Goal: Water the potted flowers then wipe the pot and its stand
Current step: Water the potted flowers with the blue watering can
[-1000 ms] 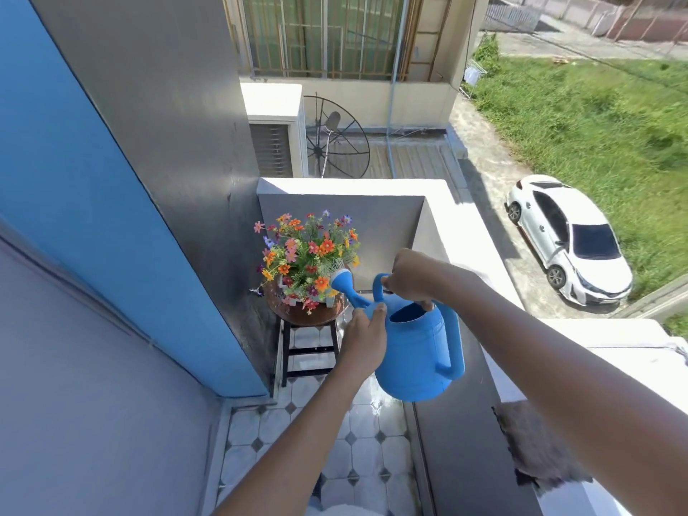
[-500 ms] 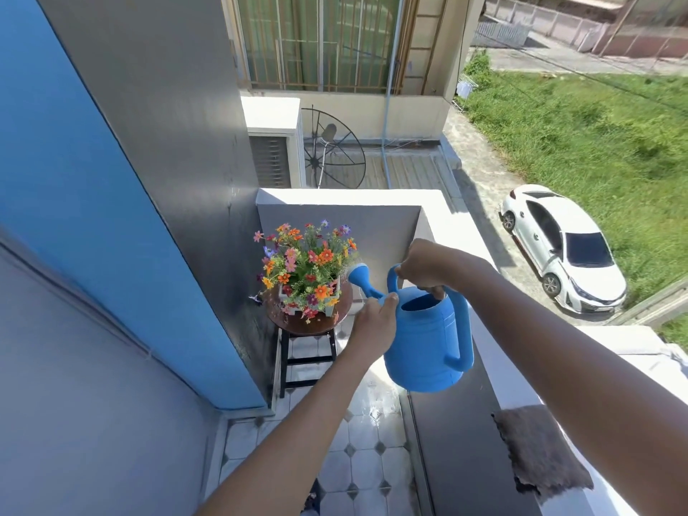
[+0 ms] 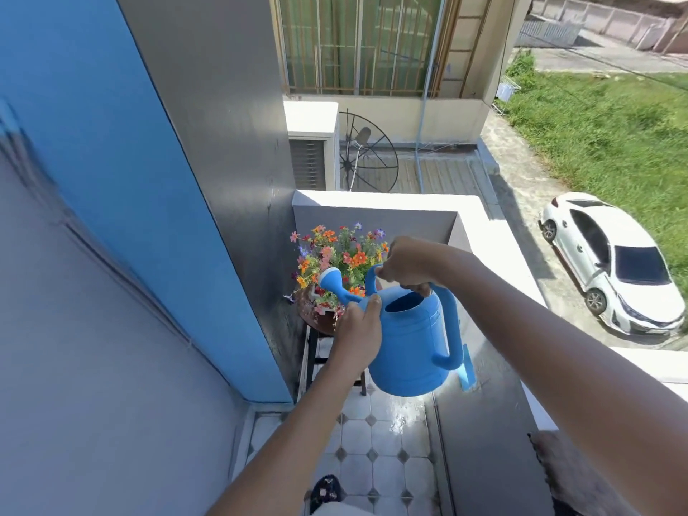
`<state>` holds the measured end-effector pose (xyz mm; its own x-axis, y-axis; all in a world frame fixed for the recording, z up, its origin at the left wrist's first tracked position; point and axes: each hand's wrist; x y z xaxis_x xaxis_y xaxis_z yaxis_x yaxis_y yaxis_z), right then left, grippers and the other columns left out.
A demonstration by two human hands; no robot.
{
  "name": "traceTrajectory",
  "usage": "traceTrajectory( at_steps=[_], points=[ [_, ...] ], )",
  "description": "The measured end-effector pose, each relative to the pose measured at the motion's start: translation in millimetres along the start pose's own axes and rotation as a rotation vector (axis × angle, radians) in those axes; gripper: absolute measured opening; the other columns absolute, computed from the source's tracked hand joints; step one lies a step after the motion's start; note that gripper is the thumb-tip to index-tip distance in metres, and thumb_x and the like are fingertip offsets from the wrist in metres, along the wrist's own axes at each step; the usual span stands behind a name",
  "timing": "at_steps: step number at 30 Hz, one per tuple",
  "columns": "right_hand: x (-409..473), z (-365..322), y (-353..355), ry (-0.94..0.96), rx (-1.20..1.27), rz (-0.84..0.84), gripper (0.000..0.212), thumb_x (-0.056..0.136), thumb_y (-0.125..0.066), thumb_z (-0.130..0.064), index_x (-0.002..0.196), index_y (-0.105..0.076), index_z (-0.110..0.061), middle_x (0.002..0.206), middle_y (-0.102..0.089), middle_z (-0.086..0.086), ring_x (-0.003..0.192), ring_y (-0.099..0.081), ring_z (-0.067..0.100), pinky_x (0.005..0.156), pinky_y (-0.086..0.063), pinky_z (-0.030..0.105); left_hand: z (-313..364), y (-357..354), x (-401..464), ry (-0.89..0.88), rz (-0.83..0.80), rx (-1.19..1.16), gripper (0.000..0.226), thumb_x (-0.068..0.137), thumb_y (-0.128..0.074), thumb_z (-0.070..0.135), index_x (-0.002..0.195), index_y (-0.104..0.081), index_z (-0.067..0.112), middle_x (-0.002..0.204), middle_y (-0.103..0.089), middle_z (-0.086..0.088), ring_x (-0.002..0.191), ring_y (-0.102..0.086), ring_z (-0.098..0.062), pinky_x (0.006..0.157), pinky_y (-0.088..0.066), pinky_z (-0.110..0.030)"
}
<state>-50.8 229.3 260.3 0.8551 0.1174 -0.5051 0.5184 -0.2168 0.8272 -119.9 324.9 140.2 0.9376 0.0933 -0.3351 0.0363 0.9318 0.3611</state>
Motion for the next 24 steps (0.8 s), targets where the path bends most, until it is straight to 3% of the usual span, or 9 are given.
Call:
traceTrajectory(
  at_steps=[4, 8, 10, 13, 17, 22, 24],
  points=[
    [11, -11, -4, 0.01, -0.023, 0.001, 0.036, 0.101, -0.05, -0.032, 0.095, -0.058, 0.003, 0.066, -0.068, 0.016, 0.043, -0.06, 0.025, 0.055, -0.051, 0.029, -5, 10, 1, 0.003, 0.026, 0.013, 0.06, 0.096, -0.029, 0.055, 0.109, -0.055, 0.002, 0.081, -0.051, -0.005, 0.066, -0.048, -0.015, 0.053, -0.032, -0.03],
    [13, -15, -1, -0.001, -0.043, -0.007, 0.031, 0.101, -0.05, -0.029, 0.101, -0.055, 0.001, 0.061, -0.064, 0.012, 0.042, -0.059, 0.023, 0.049, -0.05, 0.027, -3, 11, 3, 0.002, 0.002, 0.004, 0.058, 0.096, -0.029, 0.055, 0.105, -0.055, 0.003, 0.077, -0.047, -0.003, 0.061, -0.045, -0.012, 0.051, -0.03, -0.03],
    [12, -14, 3, -0.015, -0.037, 0.009, 0.031, 0.103, -0.047, -0.026, 0.105, -0.055, 0.003, 0.066, -0.068, 0.015, 0.044, -0.06, 0.024, 0.049, -0.048, 0.025, 1, 10, 8, -0.001, -0.007, -0.005, 0.062, 0.095, -0.029, 0.056, 0.111, -0.055, 0.002, 0.082, -0.049, -0.005, 0.064, -0.046, -0.014, 0.051, -0.031, -0.03],
    [10, -9, 10, -0.033, -0.055, 0.0, 0.039, 0.105, -0.038, -0.022, 0.11, -0.061, 0.009, 0.09, -0.076, 0.023, 0.055, -0.063, 0.025, 0.042, -0.043, 0.019, 10, 8, 16, -0.018, -0.024, 0.015, 0.062, 0.095, -0.029, 0.055, 0.112, -0.056, 0.001, 0.083, -0.05, -0.006, 0.066, -0.047, -0.015, 0.052, -0.031, -0.03],
    [16, 3, 17, -0.074, -0.024, 0.051, 0.041, 0.102, -0.043, -0.023, 0.096, -0.066, 0.01, 0.074, -0.071, 0.022, 0.043, -0.059, 0.025, 0.04, -0.042, 0.02, 22, 3, 25, -0.049, -0.067, 0.038, 0.063, 0.096, -0.029, 0.054, 0.111, -0.056, -0.002, 0.078, -0.048, -0.003, 0.064, -0.046, -0.016, 0.051, -0.03, -0.03],
    [20, 16, 27, -0.13, 0.073, 0.099, 0.034, 0.099, -0.05, -0.017, 0.071, -0.058, 0.001, 0.063, -0.064, 0.016, 0.043, -0.054, 0.022, 0.042, -0.042, 0.023, 31, -7, 42, -0.085, -0.138, 0.059, 0.068, 0.091, -0.028, 0.06, 0.114, -0.055, 0.002, 0.108, -0.06, -0.021, 0.086, -0.056, -0.029, 0.067, -0.038, -0.035],
    [23, 21, 29, -0.168, 0.101, 0.103, 0.036, 0.1, -0.048, -0.017, 0.072, -0.061, 0.003, 0.063, -0.066, 0.017, 0.041, -0.054, 0.021, 0.043, -0.043, 0.022, 35, -10, 47, -0.091, -0.17, 0.077, 0.072, 0.089, -0.027, 0.063, 0.117, -0.054, 0.002, 0.113, -0.059, -0.023, 0.1, -0.059, -0.038, 0.073, -0.043, -0.04]
  ],
)
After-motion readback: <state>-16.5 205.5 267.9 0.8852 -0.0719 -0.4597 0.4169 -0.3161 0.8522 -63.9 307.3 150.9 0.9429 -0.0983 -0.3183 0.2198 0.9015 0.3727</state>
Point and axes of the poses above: each hand's wrist, its own x-axis towards the middle knuckle, its own y-axis out of the back of the hand, z = x × y
